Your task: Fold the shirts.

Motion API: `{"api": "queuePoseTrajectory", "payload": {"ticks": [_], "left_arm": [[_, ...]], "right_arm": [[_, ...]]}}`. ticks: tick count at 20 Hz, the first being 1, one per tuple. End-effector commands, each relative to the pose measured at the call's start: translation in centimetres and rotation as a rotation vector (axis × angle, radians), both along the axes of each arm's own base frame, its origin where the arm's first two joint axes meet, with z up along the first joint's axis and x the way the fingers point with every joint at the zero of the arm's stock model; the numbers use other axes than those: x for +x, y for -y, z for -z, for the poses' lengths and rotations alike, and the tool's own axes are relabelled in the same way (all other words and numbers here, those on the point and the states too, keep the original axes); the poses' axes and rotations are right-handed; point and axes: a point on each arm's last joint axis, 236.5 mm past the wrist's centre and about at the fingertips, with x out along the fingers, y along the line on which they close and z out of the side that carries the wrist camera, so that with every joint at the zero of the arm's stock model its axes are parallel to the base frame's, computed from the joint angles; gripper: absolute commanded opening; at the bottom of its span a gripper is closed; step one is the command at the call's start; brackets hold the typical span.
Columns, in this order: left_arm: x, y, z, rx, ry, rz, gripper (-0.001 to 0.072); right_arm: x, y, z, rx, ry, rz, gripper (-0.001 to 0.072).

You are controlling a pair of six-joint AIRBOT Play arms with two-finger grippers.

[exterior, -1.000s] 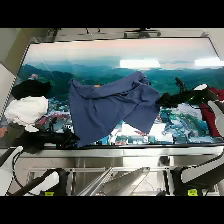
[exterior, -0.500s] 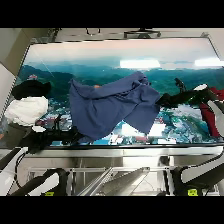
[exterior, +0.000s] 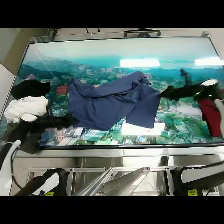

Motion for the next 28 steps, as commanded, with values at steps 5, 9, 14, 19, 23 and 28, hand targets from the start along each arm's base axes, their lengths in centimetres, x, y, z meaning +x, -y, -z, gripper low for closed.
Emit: {"api": "queuePoseTrajectory", "payload": {"ticks": [5,9,14,19,23,28], "left_arm": [[-1.4,-0.4,-41.1,-0.244,1.02,0.003,0.0026],[-8.7,-2.1,-51.8,-0.275,1.352,-0.001,0.0026],[-6.8,-4.9,-50.3,-0.289,1.29,-0.009,0.0026],[3.0,-1.9,-37.7,-0.305,0.855,0.171,0.0026],[10.2,-0.5,-25.5,-0.261,0.552,0.21,0.0025],[18.7,-4.1,-10.7,-0.167,0.362,0.069,0.0026]], "right_arm": [[-8.8,1.8,-40.4,-0.168,1.038,0.232,0.0017],[-18.5,1.5,-52.1,-0.39,1.418,0.449,0.0018],[-18.6,2.3,-52.6,-0.437,1.426,0.478,0.0019],[-9.1,3.6,-43.0,-0.17,1.078,0.223,0.0018],[-0.8,4.3,-29.6,-0.149,0.711,0.122,0.0018],[8.5,4.5,-12.5,-0.118,0.393,0.16,0.0018]]}}
